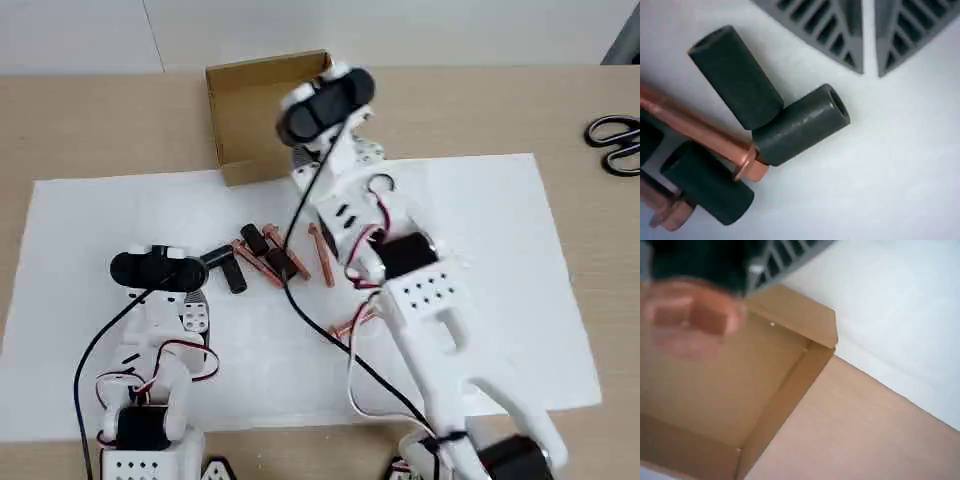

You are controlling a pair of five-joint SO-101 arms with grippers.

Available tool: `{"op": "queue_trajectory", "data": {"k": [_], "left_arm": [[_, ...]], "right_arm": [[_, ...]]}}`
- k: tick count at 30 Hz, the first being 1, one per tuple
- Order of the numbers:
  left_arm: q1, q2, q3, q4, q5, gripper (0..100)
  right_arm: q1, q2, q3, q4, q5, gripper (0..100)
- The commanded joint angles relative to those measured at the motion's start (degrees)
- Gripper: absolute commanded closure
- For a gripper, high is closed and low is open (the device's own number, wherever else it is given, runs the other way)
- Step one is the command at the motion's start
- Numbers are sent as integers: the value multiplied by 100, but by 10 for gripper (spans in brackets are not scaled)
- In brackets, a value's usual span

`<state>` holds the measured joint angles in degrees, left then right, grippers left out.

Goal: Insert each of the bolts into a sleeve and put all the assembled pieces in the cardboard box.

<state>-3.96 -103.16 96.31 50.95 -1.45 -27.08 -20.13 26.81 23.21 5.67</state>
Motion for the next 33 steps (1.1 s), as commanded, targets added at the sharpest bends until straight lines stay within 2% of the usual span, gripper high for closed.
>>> {"op": "queue_trajectory", "data": {"k": [1, 15, 22, 33], "left_arm": [[-26, -53, -22, 35, 18, 991], [-35, -53, -22, 35, 18, 991], [-35, -53, -22, 35, 18, 991], [-35, -53, -22, 26, 18, 991]], "right_arm": [[13, 629, -1002, 127, -44, 995], [-22, 3793, -4237, -92, -88, 995], [22, 5393, -6259, 154, -1327, 995], [233, 7556, -8677, 198, -1345, 995]]}}
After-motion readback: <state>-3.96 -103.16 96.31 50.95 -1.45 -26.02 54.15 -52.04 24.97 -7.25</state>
